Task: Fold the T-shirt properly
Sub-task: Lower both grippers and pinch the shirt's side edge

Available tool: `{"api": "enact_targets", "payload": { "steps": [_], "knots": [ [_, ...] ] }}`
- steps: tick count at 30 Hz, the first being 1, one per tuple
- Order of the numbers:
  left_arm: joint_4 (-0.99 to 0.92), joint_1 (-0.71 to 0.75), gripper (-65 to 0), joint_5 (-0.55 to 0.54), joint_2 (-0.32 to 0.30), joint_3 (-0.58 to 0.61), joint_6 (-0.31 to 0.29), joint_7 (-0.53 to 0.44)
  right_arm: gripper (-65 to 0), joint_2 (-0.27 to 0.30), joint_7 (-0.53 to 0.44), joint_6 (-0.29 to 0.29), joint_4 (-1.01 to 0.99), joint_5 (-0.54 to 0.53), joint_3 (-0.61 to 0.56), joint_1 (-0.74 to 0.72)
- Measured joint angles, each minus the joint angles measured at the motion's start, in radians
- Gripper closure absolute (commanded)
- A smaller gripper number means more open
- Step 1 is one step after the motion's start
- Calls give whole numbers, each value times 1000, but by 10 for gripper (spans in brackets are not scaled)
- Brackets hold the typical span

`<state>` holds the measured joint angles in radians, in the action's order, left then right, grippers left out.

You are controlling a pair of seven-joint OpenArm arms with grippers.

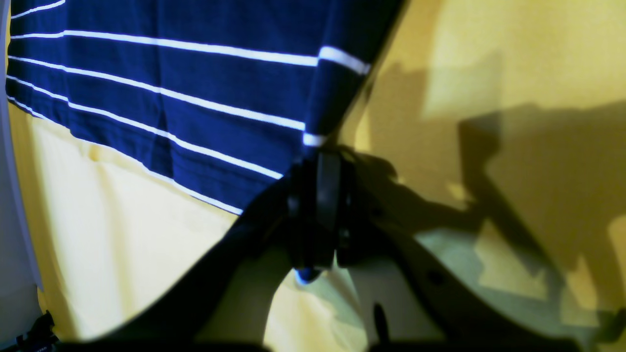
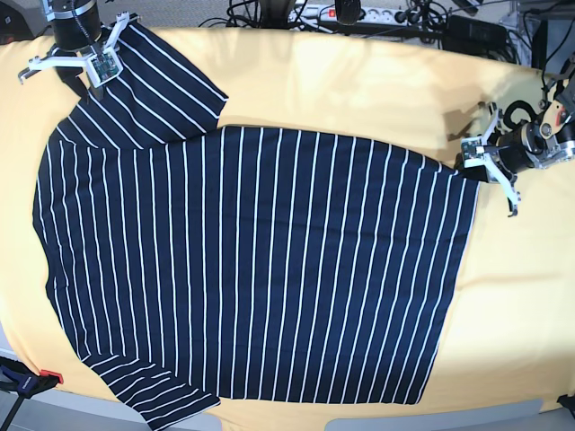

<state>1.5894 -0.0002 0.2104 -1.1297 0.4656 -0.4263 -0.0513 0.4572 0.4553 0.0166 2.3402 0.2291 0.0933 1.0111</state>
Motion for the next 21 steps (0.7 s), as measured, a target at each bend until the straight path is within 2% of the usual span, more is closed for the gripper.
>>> {"api": "enact_targets", "payload": {
  "steps": [2, 5, 7, 14, 21],
  "knots": [
    [0, 0, 0, 0, 3, 0, 0, 0, -253, 0, 0, 4, 0, 2, 0, 0],
    [0, 0, 0, 0, 3, 0, 0, 0, -257, 0, 1, 106, 0, -6, 0, -17],
    [0, 0, 0, 0, 3, 0, 0, 0, -257, 0, -1, 128, 0, -39, 0, -40],
    [0, 0, 0, -5, 3, 0, 0, 2, -257, 3, -2, 125, -158, -39, 0, -164],
    [1, 0, 0, -8, 3, 0, 0, 3, -257, 56, -2, 112, -364, -51, -1, -304]
  ]
}}
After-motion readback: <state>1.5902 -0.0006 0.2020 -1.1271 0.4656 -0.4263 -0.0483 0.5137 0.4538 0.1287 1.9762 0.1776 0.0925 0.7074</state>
